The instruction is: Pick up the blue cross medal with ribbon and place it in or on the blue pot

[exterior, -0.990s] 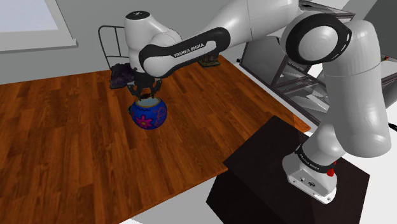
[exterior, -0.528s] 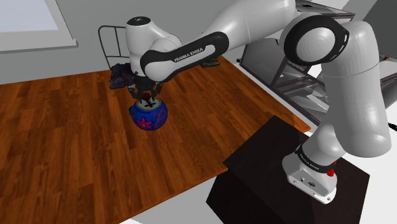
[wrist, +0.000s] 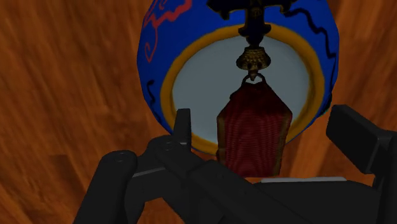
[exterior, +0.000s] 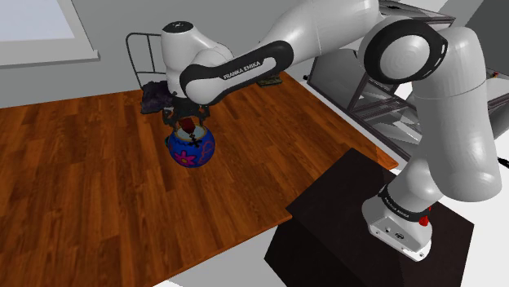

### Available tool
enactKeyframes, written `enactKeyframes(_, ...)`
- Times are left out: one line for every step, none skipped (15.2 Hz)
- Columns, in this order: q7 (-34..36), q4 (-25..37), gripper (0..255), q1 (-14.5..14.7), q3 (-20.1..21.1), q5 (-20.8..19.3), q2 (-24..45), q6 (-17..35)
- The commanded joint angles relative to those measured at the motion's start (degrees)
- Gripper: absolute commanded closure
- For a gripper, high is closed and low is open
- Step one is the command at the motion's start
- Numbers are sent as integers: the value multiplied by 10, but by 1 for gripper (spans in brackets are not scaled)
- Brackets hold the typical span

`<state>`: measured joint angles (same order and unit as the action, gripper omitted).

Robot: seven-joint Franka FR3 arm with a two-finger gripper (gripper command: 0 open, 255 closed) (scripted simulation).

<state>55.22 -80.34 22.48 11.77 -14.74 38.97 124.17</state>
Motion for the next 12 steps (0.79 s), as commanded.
enactKeyframes(0,0,0,0,0,0,0,0)
enactKeyframes(-1,1,0,0,2,2,-11,-12)
enactKeyframes(-3,4,0,0,4,5,-21,-25)
enactKeyframes(-4,7,0,-1,6,7,-31,-38)
enactKeyframes(-5,10,0,-1,7,9,-38,-48)
enactKeyframes(-5,10,0,-1,7,9,-39,-48)
enactKeyframes(-5,10,0,-1,7,9,-38,-48)
enactKeyframes(-5,10,0,-1,7,9,-38,-48)
enactKeyframes(-5,10,0,-1,7,9,-38,-48)
enactKeyframes(-5,10,0,-1,7,9,-38,-48)
enactKeyframes(-5,10,0,-1,7,9,-38,-48)
enactKeyframes(-5,10,0,-1,7,9,-38,-48)
